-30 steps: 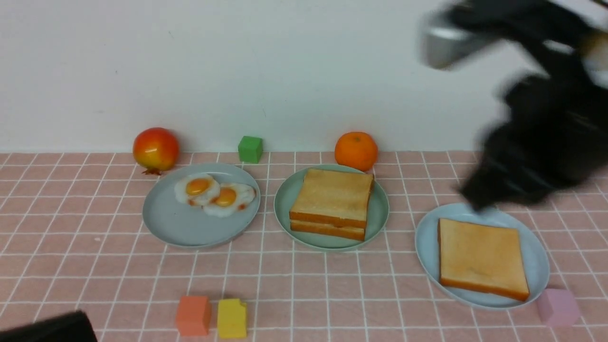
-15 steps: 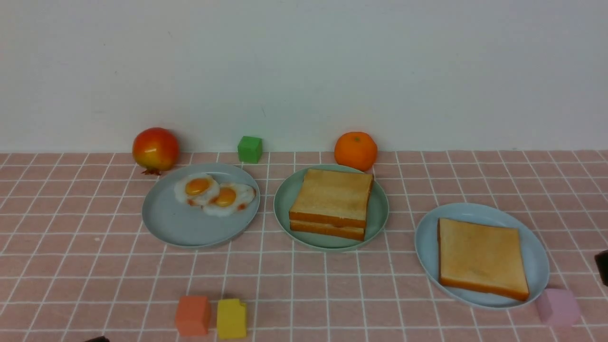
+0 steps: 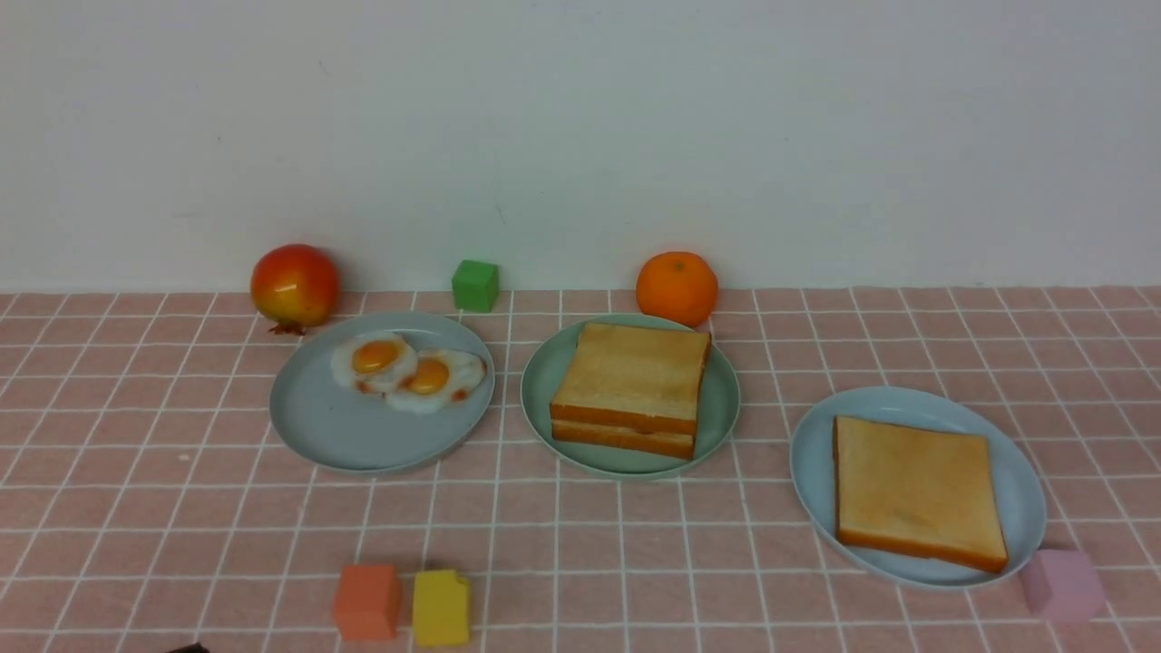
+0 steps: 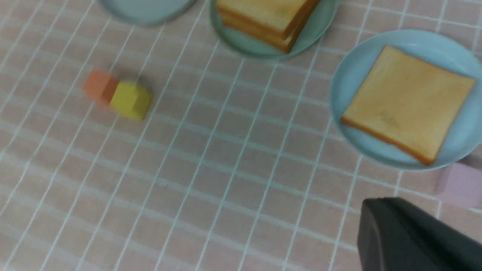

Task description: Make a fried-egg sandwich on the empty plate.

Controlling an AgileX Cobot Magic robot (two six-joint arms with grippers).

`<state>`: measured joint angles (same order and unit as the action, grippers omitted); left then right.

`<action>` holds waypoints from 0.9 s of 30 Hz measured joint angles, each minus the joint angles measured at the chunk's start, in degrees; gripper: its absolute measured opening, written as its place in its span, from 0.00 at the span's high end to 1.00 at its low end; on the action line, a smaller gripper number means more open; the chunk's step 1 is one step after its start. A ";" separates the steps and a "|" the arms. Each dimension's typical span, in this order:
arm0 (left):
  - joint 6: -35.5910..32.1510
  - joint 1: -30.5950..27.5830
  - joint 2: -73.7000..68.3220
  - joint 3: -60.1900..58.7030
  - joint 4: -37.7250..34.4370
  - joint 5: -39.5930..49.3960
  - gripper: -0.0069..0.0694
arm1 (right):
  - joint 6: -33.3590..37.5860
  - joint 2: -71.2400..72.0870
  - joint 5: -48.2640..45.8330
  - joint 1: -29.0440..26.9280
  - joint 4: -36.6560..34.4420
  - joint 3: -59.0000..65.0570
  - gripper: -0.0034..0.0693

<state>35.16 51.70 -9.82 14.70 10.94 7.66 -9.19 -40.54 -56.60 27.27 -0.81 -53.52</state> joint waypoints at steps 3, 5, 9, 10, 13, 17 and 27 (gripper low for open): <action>0.00 0.00 0.00 0.00 0.00 0.13 0.89 | 10.51 8.36 12.05 -14.02 -6.74 13.01 0.96; 0.00 0.00 0.00 0.00 0.00 0.34 0.89 | 15.93 14.30 18.56 -19.77 -9.59 21.46 0.96; 0.00 0.00 0.00 0.00 0.00 0.40 0.89 | 23.22 27.35 32.20 -26.66 -13.85 40.12 0.96; 0.00 0.00 0.00 0.00 0.00 0.40 0.89 | 23.63 29.72 34.82 -27.24 -14.33 43.75 0.96; 0.00 0.00 0.00 0.00 0.00 0.40 0.89 | 22.94 37.04 41.18 -27.94 -15.31 53.64 0.96; 0.00 0.00 0.00 -0.01 -0.01 0.34 0.89 | 19.89 41.07 37.82 -28.20 -12.05 55.03 0.96; 0.00 0.00 0.00 -0.06 0.46 0.43 0.89 | 8.00 41.29 33.89 -28.27 -5.54 54.85 0.96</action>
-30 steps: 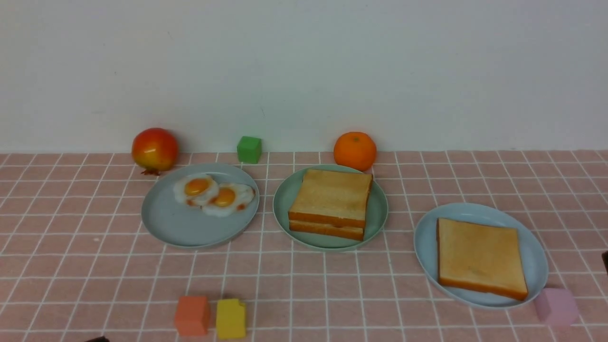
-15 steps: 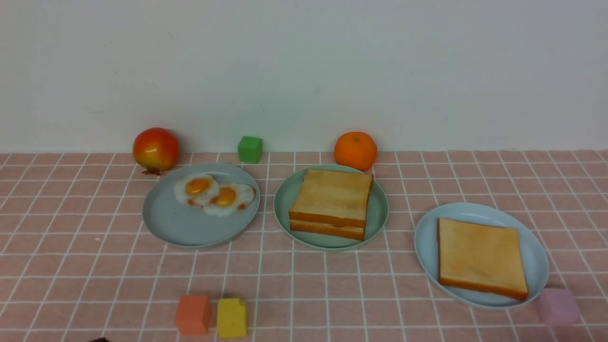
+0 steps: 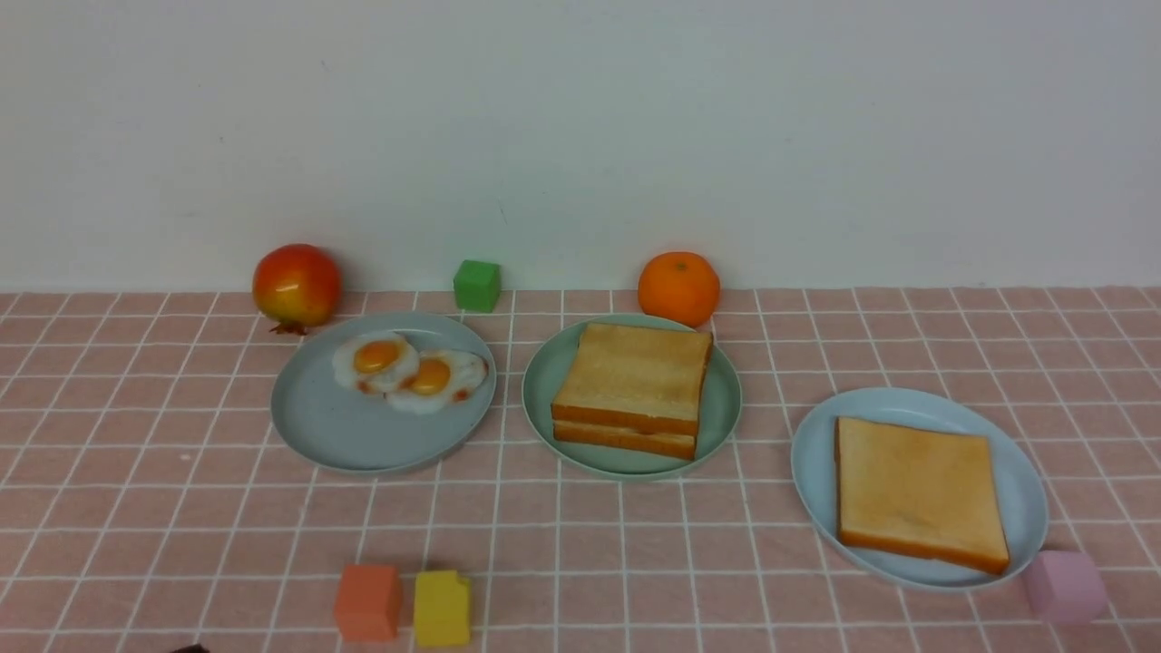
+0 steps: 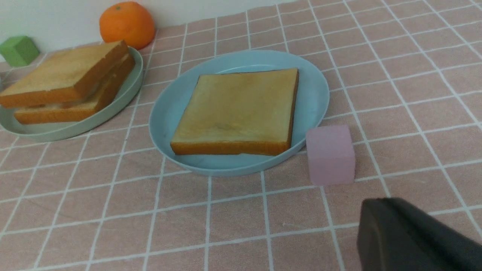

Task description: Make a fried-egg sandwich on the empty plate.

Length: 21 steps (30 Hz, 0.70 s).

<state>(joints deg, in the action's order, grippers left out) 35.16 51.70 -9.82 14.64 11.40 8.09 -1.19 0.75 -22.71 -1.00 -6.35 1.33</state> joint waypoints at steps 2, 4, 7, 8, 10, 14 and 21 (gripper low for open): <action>0.00 0.00 0.00 0.00 0.24 0.00 0.89 | -0.18 0.00 0.00 0.00 0.20 0.00 0.96; 0.00 0.00 0.00 0.00 0.45 0.00 0.89 | -0.18 0.00 0.00 0.00 0.33 0.00 0.96; 0.00 0.00 0.00 0.00 0.46 0.00 0.89 | -0.22 0.00 0.00 0.00 0.37 0.00 0.95; 0.00 0.00 0.00 0.00 0.46 0.00 0.89 | -0.22 0.00 0.00 0.00 0.37 0.00 0.95; 0.00 0.00 0.00 0.00 0.46 0.00 0.89 | -0.22 0.00 0.00 0.00 0.37 0.00 0.95; 0.00 0.00 0.00 0.00 0.51 0.00 0.89 | -0.22 0.00 0.00 0.00 0.37 0.00 0.95; -2.49 -0.41 0.00 0.00 3.54 0.47 0.88 | -0.22 0.00 0.00 0.00 0.37 0.00 0.95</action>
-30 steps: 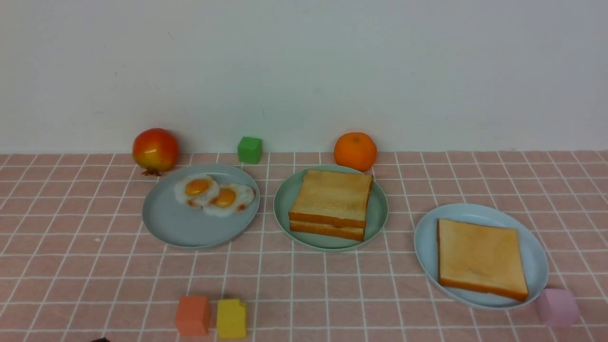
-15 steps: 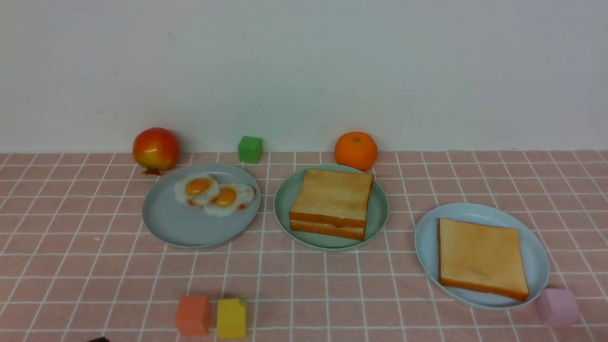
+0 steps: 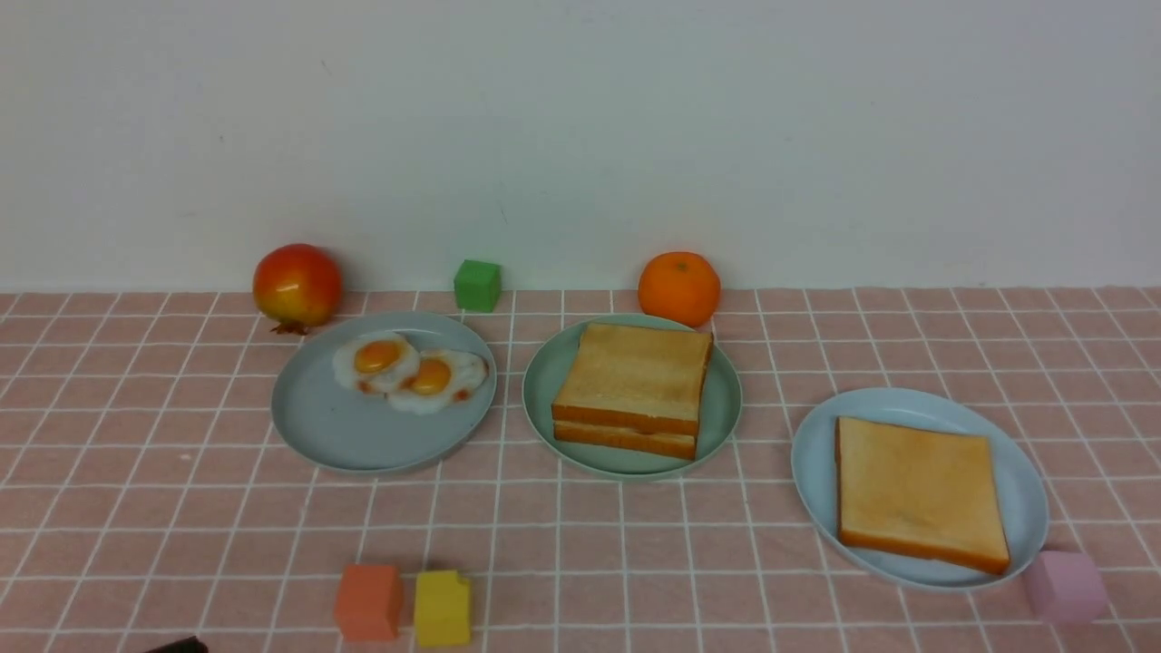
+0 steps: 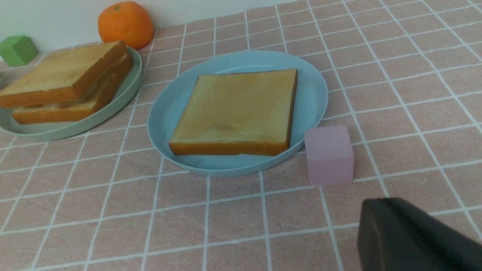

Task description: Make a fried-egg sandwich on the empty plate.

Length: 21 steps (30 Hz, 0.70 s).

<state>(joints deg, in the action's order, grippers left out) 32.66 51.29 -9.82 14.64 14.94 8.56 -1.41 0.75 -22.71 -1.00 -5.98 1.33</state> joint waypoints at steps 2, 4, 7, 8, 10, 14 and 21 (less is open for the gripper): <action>-1.37 -2.06 0.06 0.00 -0.95 0.41 0.88 | 0.00 0.00 0.00 0.00 0.02 0.00 0.95; -5.20 -9.13 1.09 0.00 -5.81 0.64 0.89 | 0.00 0.00 0.00 0.00 0.13 0.00 0.95; -13.41 -22.26 3.77 -0.30 -14.94 0.90 0.89 | 0.00 0.00 0.00 0.00 0.18 0.00 0.94; -14.57 -23.10 4.00 -0.39 -15.69 0.90 0.89 | 0.00 0.00 0.00 0.00 0.18 0.00 0.94; -20.41 -32.16 6.87 -2.65 -21.11 0.82 0.89 | 0.00 0.00 0.00 0.00 0.18 0.00 0.94; -23.00 -41.87 10.29 -9.11 -23.88 1.67 0.89 | 0.00 0.00 0.00 0.00 0.18 0.00 0.94; -15.74 -46.29 10.36 -15.86 -23.98 11.46 0.89 | 0.00 0.00 0.00 0.00 0.24 0.00 0.93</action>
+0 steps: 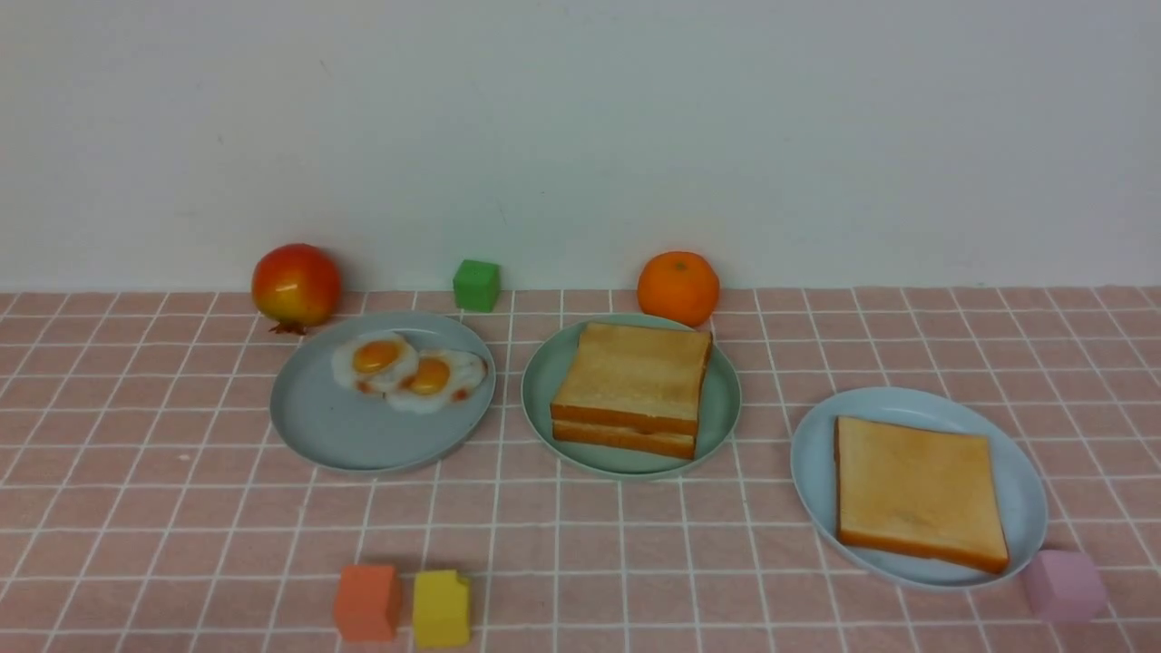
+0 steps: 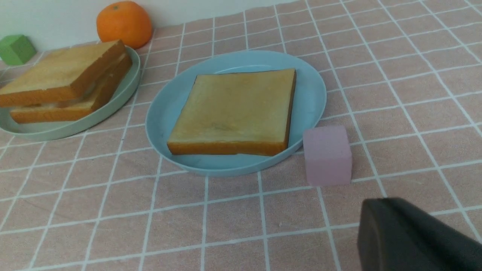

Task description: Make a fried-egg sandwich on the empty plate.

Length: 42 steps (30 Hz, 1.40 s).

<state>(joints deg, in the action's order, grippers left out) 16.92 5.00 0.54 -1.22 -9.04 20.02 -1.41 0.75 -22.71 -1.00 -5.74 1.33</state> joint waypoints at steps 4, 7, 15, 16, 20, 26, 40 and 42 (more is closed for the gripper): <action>2.32 -0.07 0.00 0.00 -0.02 0.06 0.89 | 0.00 0.00 0.00 0.00 0.00 0.00 0.93; 2.79 -0.13 0.00 0.00 -0.02 0.06 0.89 | 0.00 0.00 0.00 0.00 0.00 0.00 0.93; 2.84 -0.13 0.00 0.00 -0.02 0.06 0.89 | 0.00 0.00 0.00 0.00 0.00 0.00 0.92; 2.84 -0.13 0.00 0.00 -0.02 0.06 0.89 | 0.00 0.00 0.00 0.00 0.00 0.00 0.92; 2.84 -0.13 0.00 0.00 -0.02 0.06 0.89 | 0.00 0.00 0.00 0.00 0.00 0.00 0.92; 2.84 -0.13 0.00 0.00 -0.02 0.06 0.89 | 0.00 0.00 0.00 0.00 0.00 0.00 0.91; 2.84 -0.13 0.00 0.00 -0.02 0.06 0.89 | 0.00 0.00 0.00 0.00 0.11 0.00 0.89; 2.84 -0.13 0.00 0.00 -0.02 0.06 0.89 | 0.00 0.00 0.00 0.00 0.11 0.00 0.88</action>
<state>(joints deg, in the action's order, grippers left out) 19.76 4.88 0.54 -1.22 -9.06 20.08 -1.41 0.75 -22.71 -1.00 -5.62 1.33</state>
